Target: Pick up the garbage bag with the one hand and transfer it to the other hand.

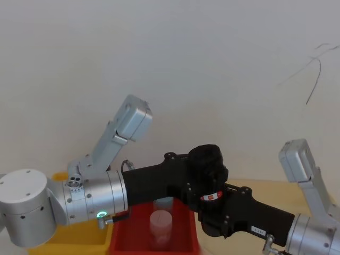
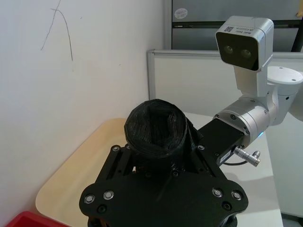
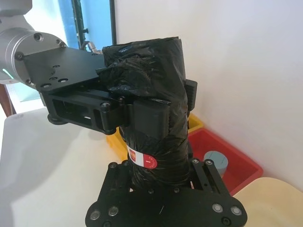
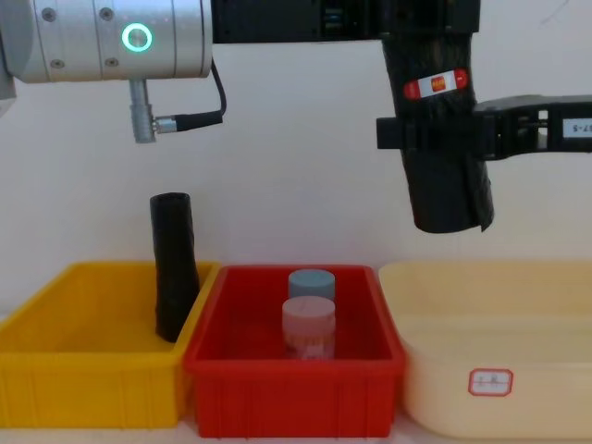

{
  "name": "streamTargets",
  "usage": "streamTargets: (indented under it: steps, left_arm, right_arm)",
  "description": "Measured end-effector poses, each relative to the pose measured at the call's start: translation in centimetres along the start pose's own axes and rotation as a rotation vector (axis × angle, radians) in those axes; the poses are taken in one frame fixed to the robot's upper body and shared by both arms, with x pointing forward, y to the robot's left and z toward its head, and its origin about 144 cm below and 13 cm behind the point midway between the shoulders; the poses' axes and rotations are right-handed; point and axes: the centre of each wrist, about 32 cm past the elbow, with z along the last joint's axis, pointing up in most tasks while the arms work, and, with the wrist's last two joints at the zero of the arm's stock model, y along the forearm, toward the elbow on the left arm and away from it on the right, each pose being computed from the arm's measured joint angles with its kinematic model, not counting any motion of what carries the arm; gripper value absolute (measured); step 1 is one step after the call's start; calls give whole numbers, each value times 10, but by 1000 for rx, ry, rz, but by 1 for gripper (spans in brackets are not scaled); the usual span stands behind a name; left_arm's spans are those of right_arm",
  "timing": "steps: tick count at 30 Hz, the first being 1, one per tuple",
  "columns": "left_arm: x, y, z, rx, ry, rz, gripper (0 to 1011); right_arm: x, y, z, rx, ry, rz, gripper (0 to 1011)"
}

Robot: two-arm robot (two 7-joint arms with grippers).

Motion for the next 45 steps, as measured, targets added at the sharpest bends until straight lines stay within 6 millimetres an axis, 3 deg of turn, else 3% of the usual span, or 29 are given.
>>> streamTargets:
  steps: [11,25,33,45]
  left_arm:
    - [0,0,0,-1,2,0,396]
    - [0,0,0,-1,4,-1,816]
    - [0,0,0,0,4,0,999]
    - [3,10,-2,8,1,45,1000]
  right_arm:
    - [2,2,1,-7,-6,0,517]
    - [5,6,0,-14,-12,-7,517]
    - [7,6,-1,-13,-15,-13,517]
    - [10,-1,-1,-12,-13,-45,517]
